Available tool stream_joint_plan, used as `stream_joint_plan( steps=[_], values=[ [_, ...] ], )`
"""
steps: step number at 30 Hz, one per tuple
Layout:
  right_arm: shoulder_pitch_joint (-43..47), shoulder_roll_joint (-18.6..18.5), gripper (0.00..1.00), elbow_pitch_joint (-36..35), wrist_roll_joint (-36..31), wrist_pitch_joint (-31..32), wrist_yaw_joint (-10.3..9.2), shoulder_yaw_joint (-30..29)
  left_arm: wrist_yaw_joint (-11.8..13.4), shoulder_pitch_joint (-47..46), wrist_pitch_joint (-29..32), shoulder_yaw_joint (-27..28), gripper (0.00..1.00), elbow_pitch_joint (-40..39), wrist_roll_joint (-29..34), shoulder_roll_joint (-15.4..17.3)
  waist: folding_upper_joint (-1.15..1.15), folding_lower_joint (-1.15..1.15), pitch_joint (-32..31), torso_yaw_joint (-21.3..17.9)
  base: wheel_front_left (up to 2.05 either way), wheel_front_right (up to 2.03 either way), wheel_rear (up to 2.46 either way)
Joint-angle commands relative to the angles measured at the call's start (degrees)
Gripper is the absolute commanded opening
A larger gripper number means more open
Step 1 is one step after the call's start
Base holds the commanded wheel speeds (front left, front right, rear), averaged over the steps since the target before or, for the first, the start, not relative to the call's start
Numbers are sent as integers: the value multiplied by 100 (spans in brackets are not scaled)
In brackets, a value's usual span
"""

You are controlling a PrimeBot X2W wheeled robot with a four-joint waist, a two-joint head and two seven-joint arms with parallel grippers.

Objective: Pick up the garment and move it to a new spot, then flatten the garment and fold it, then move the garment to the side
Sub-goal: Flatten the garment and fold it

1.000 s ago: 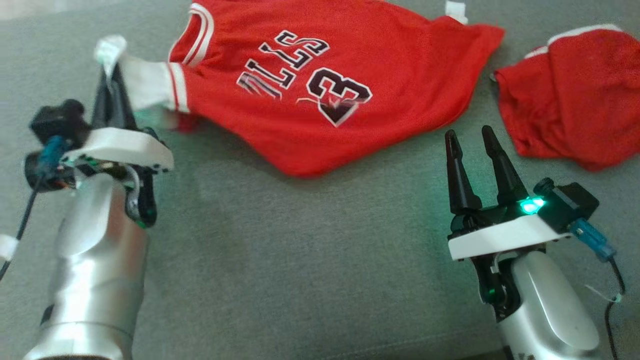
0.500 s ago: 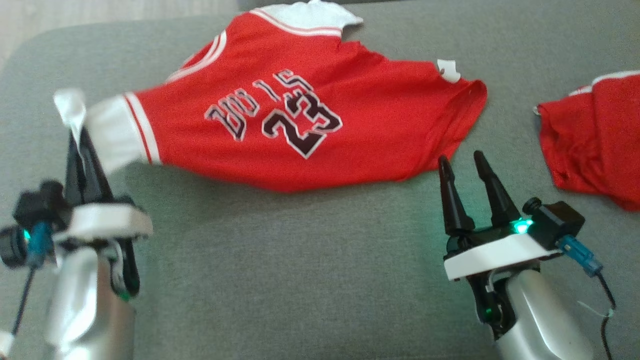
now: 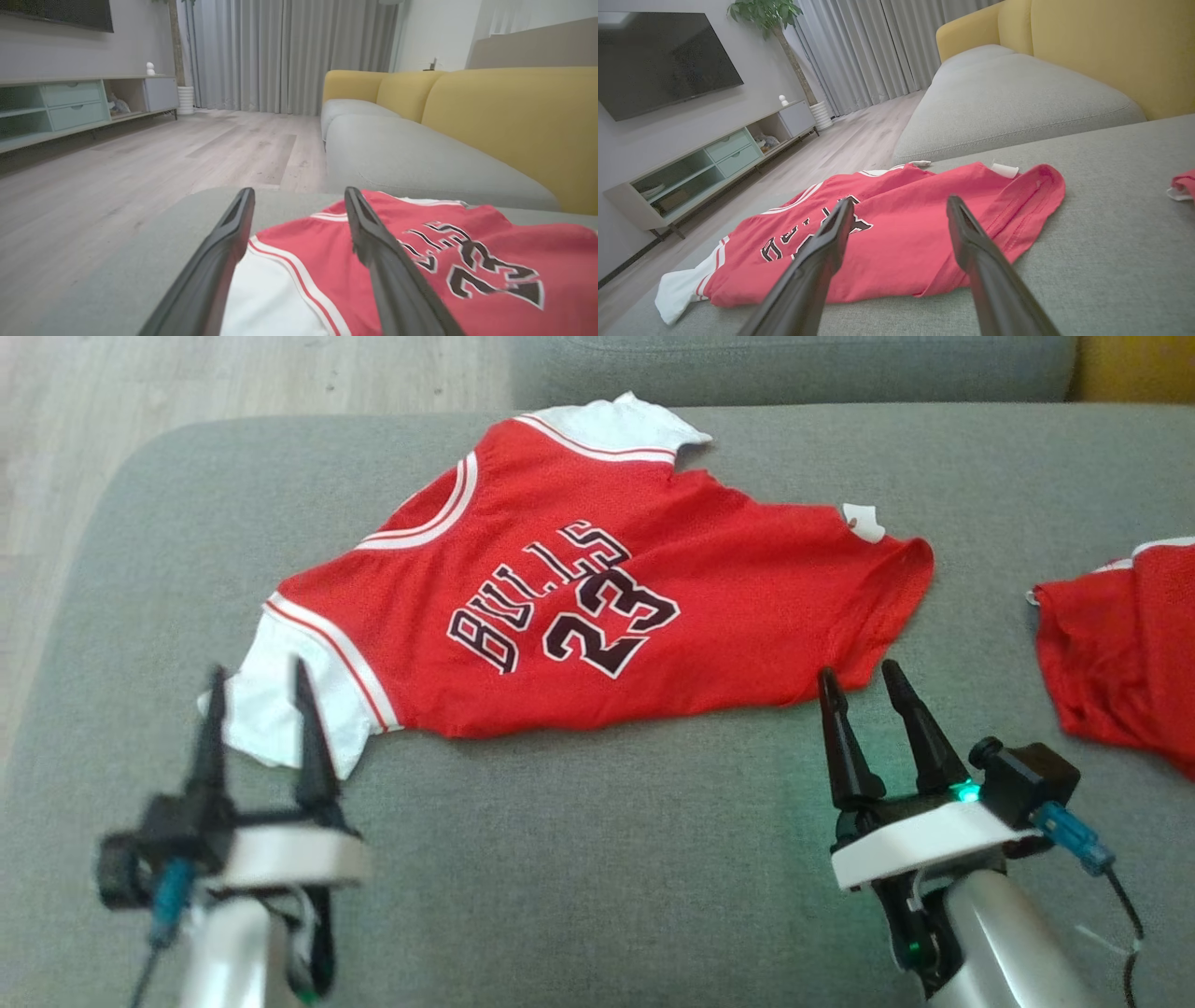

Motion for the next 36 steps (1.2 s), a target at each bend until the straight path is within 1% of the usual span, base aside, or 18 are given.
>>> stream_joint_plan(
  steps=[1, 4, 5, 7, 8, 12, 16, 17, 21, 24, 33, 34, 35, 36],
  values=[
    [-106, 30, 100, -111, -1, -40, -4, 92, -13, 101, -44, 20, 100, -268, 30, 43, 0, 1, -15, 38, 0, 0, 0],
    [-212, 30, 100, 14, -149, 42, -4, -96, 47, 283, -44, -241, 100, -491, -39, -8, 0, 1, 28, 102, 0, 0, 0],
    [-212, 30, 100, 14, -149, 42, -4, -96, 47, 283, -44, -241, 100, -491, -39, -8, 0, 1, 28, 102, 0, 0, 0],
    [-361, 30, 100, 129, -308, 160, -4, -372, 118, 320, -44, -376, 100, -616, -84, -21, 0, 1, 80, 143, 0, 0, 0],
    [-556, 30, 100, 301, -441, 371, -4, -667, 168, 324, -44, -484, 100, -698, -118, -26, 0, 1, 132, 175, 0, 0, 0],
    [-1012, 30, 100, 856, -698, 875, -4, -1272, 220, 275, -44, -673, 100, -750, -194, -31, 0, 1, 258, 261, 0, 0, 0],
    [-1436, 30, 100, 1491, -846, 1180, -4, -1635, 265, 212, -44, -847, 100, -704, -290, -32, 0, 1, 363, 355, 0, 0, 0],
    [-1526, 30, 100, 1654, -992, 1240, -4, -1689, 274, 194, -45, -877, 100, -679, -292, -32, 0, 1, 387, 382, 0, 0, 0],
    [-1789, 30, 100, 2264, -1337, 1469, -4, -1875, 318, 124, -45, -948, 100, -646, -325, -33, 0, 1, 461, 507, 0, 0, 0],
    [-1934, 30, 100, 2647, -1406, 1520, -4, -2003, 336, 104, -45, -993, 100, -627, -358, -33, 0, 1, 490, 594, 0, 0, 0],
    [-2398, 30, 100, 3237, -880, 1260, -4, -1542, 381, 38, -45, -1126, 100, -604, -440, -33, 0, 1, 627, 749, 0, 0, 0],
    [-2442, 30, 64, 3273, -872, 1204, -4, -1486, 389, 27, -45, -1142, 100, -601, -447, -33, 0, 1, 632, 755, 0, 0, 0],
    [-2483, 30, 0, 3290, -886, 1112, -4, -1455, 397, 17, -45, -1161, 100, -595, -455, -33, 0, 1, 632, 757, 0, 0, 0],
    [-2523, 30, 0, 3297, -904, 1013, -4, -1416, 405, 8, -45, -1180, 100, -589, -463, -33, 0, 1, 627, 758, 0, 0, 0]
  ],
)
